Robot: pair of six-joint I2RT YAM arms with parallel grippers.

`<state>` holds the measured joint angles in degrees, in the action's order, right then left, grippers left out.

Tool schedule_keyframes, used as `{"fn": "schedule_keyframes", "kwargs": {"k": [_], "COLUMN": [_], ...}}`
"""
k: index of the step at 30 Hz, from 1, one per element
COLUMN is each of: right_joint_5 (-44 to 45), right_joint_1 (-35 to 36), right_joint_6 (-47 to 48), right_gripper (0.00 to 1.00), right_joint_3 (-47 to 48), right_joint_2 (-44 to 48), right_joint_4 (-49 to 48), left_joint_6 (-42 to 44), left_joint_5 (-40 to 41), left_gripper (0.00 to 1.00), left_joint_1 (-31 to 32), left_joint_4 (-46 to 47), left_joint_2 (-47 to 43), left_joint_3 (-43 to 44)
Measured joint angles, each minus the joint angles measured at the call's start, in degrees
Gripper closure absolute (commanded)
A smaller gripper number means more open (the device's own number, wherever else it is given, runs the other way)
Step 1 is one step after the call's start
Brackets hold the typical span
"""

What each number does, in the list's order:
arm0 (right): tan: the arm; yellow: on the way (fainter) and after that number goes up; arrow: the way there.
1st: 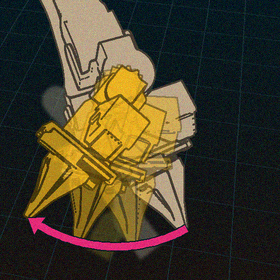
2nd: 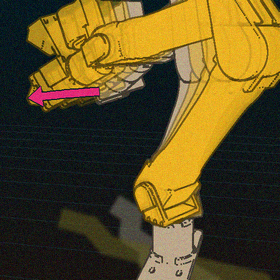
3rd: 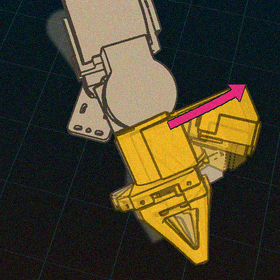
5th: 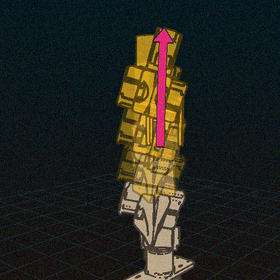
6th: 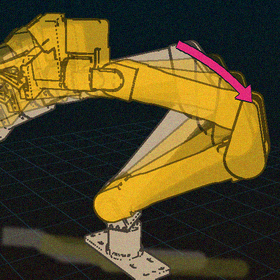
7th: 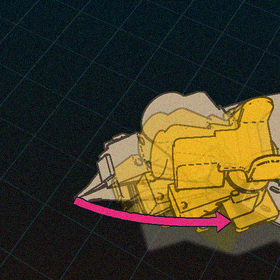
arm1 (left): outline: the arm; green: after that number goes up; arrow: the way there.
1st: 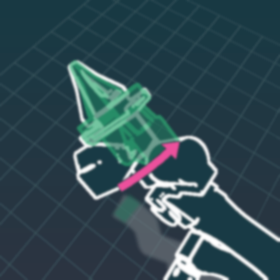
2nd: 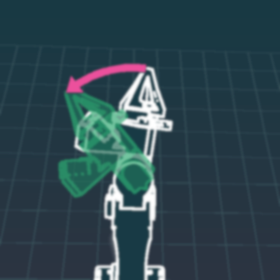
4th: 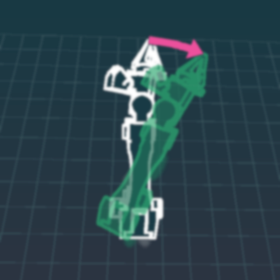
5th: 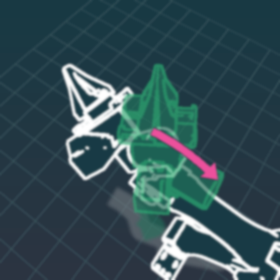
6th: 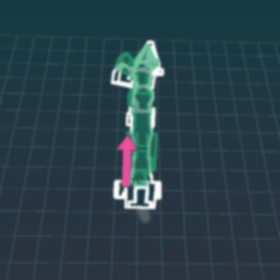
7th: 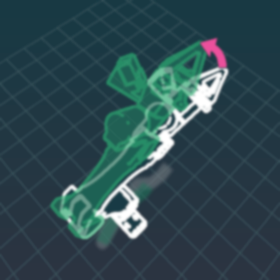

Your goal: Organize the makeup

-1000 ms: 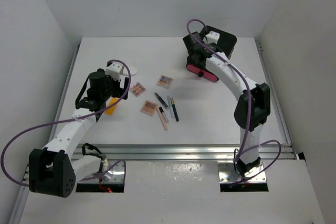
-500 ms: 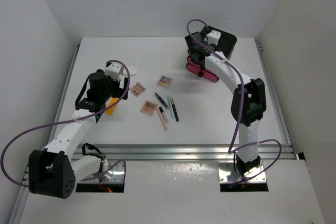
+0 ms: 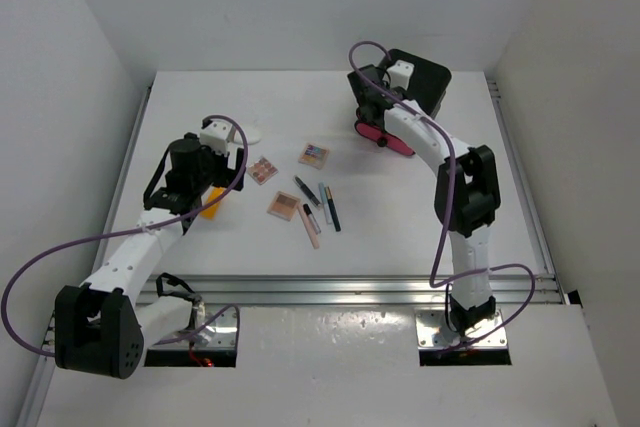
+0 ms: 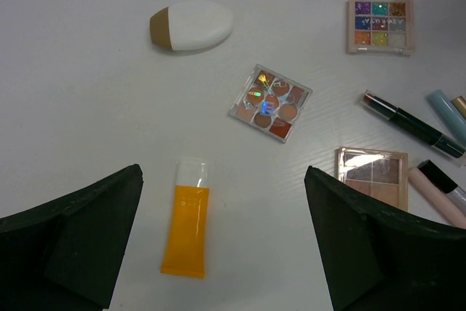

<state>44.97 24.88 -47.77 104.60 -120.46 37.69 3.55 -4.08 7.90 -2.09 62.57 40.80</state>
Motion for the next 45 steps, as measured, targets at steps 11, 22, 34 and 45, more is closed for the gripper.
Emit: {"fn": "schedule_keyframes", "kwargs": {"k": [11,22,34,45], "right_joint_5": [1.44,1.75,2.32,0.39], "right_joint_1": [0.07,0.57,4.00,9.27], "right_joint_6": [1.97,2.36,-6.45,-12.90], "right_gripper": [0.54,0.89,1.00,0.46], "right_joint_3": [0.52,0.52,-3.72,-11.72], "right_joint_2": [-1.51,-1.51,2.16,8.17], "right_joint_4": [-1.97,-2.73,1.33,5.05], "left_joint_6": [0.00,0.00,0.26,0.94], "left_joint_5": [0.24,0.39,0.74,1.57], "left_gripper": [0.00,0.00,0.00,0.00], "left_joint_1": [0.00,0.00,0.00,0.00], "left_joint_4": [0.07,0.02,0.13,-0.55], "left_joint_2": [0.00,0.00,0.00,0.00], "left_joint_3": [-0.46,-0.87,-1.38,-3.21]}}
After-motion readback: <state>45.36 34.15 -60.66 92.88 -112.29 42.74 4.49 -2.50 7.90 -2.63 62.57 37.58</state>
